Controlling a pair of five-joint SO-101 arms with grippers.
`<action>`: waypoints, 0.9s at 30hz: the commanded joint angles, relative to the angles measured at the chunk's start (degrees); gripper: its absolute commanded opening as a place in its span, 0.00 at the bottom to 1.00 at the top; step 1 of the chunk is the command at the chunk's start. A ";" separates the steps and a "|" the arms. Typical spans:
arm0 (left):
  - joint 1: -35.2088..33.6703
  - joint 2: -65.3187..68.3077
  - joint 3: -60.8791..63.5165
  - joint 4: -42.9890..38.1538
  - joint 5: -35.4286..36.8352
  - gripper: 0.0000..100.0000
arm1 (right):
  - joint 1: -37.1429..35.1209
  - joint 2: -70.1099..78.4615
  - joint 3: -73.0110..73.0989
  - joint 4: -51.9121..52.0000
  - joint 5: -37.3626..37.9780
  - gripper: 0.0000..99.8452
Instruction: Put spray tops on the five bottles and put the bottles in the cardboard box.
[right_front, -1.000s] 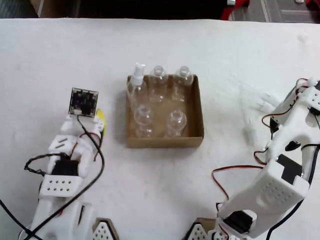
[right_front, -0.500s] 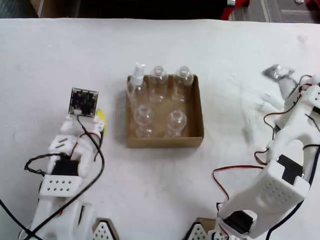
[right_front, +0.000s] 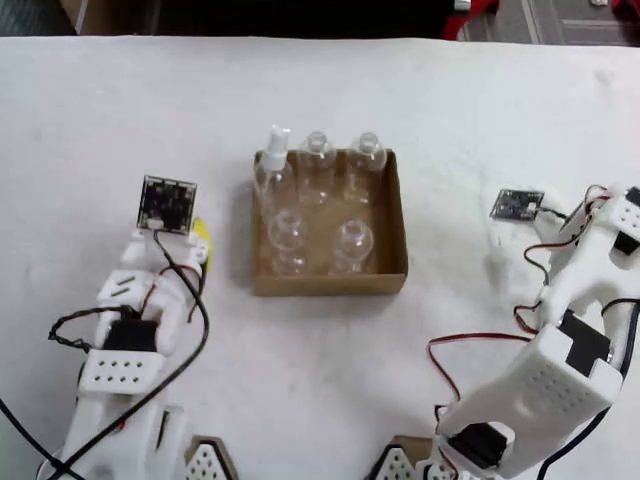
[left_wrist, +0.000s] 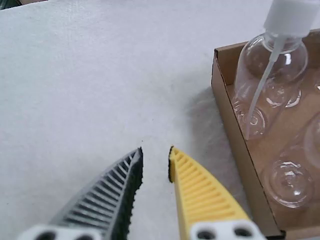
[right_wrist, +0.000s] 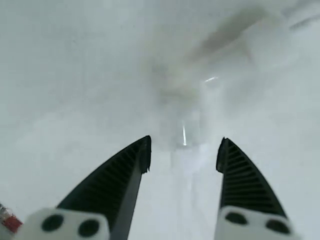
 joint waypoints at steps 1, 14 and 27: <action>0.66 0.04 -0.44 -2.02 -0.44 0.09 | 0.75 -2.86 5.54 -9.89 0.35 0.19; 0.66 0.04 -0.44 -2.02 -0.44 0.09 | 0.48 -2.68 9.05 -16.13 0.35 0.11; 0.66 0.04 -0.44 -2.02 -0.44 0.09 | -0.84 -3.65 8.00 -15.96 0.26 0.02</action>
